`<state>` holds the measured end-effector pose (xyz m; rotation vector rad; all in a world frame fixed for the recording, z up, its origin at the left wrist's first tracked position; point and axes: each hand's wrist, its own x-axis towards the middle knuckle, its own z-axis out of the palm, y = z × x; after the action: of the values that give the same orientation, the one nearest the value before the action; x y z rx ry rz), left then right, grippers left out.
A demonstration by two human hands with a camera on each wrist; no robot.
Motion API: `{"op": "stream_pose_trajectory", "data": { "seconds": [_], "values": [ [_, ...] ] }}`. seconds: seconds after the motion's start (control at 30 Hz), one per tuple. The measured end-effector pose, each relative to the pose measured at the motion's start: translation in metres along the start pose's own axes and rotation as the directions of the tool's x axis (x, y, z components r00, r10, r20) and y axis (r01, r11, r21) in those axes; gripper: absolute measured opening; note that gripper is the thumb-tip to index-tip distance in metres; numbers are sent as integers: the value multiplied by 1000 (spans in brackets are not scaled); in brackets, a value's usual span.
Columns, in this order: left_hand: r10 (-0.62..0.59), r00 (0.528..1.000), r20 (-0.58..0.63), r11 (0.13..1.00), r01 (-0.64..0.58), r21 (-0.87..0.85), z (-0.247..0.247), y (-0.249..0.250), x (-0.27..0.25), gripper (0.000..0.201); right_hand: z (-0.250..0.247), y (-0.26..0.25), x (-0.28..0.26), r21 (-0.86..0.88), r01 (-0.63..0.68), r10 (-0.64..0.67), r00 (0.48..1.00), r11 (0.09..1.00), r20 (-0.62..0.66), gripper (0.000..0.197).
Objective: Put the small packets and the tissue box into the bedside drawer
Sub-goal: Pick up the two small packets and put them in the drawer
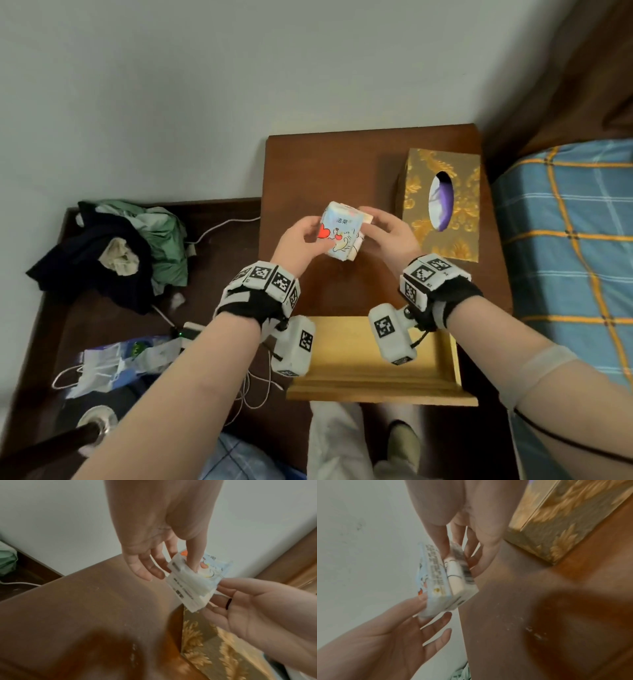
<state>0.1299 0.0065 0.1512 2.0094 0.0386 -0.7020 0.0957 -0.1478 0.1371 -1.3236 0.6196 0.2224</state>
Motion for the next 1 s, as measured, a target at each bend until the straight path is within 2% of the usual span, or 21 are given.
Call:
{"op": "stream_pose_trajectory", "data": {
  "seconds": [0.1,0.2,0.27,0.3,0.37,0.4,0.5,0.63,0.7,0.83,0.9,0.97,1.0],
  "values": [
    [-16,1000,13,999,16,-45,17,-5,-29,42,-12,2,-27,36,-7,2,994,999,112,37],
    [-59,998,34,987,64,-146,37,-22,-55,42,-21,13,-52,-5,-35,35,988,999,150,38],
    [-64,998,5,982,64,-178,53,-40,-73,43,-28,31,-68,-120,-20,41,983,993,179,43],
    [-80,997,-4,983,78,-166,61,-52,-80,43,-31,44,-74,-231,3,41,982,973,185,47],
    [-149,989,8,978,148,-148,77,-80,-94,46,-33,79,-84,-417,20,46,988,909,147,50],
    [-187,982,21,973,188,-130,85,-95,-99,49,-33,97,-87,-466,-13,76,990,885,116,50],
    [-267,963,22,963,266,41,103,-141,-107,54,-26,158,-85,-525,-166,229,972,835,56,49],
    [-300,953,44,950,295,106,107,-187,-92,49,-10,211,-65,-531,-281,308,951,799,-41,53],
    [-290,957,26,945,282,168,104,-201,-77,44,-2,228,-48,-538,-302,314,947,787,-72,50],
    [-222,975,-6,885,204,419,100,-227,-48,53,10,254,-22,-628,-338,352,930,701,-108,43],
    [-183,981,61,852,127,508,99,-234,-36,56,16,265,-16,-664,-340,376,922,666,-95,34],
    [-197,962,189,745,22,666,101,-241,-23,53,27,279,-9,-698,-336,415,908,632,-62,19],
    [-221,946,236,678,-25,734,102,-243,-16,50,31,284,-5,-702,-337,422,905,628,-57,21]
  ]
}}
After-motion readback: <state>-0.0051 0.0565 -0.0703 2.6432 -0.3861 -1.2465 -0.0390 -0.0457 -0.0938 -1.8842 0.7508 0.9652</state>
